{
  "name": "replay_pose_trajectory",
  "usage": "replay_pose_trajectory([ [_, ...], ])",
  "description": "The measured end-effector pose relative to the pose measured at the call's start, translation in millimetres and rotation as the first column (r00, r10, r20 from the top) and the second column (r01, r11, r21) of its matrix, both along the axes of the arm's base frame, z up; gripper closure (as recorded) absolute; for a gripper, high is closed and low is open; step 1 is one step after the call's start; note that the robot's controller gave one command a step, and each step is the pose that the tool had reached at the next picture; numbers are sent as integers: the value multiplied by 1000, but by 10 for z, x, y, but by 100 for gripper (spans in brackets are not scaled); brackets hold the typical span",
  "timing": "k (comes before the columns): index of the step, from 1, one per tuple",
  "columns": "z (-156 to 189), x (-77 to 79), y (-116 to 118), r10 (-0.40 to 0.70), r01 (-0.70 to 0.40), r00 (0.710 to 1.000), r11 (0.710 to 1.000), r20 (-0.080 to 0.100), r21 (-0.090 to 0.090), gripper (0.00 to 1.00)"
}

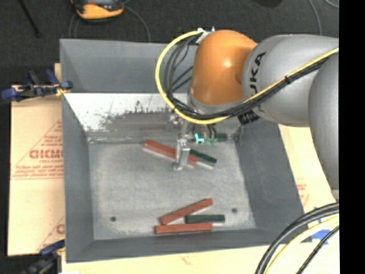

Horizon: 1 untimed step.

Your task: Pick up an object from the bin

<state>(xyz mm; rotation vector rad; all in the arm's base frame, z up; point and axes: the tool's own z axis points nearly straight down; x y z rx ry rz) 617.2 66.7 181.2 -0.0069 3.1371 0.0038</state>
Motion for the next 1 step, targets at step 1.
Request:
replay_pose_trajectory([
  [1,-322,25,-56,-84,84,996,996,5,1,0],
])
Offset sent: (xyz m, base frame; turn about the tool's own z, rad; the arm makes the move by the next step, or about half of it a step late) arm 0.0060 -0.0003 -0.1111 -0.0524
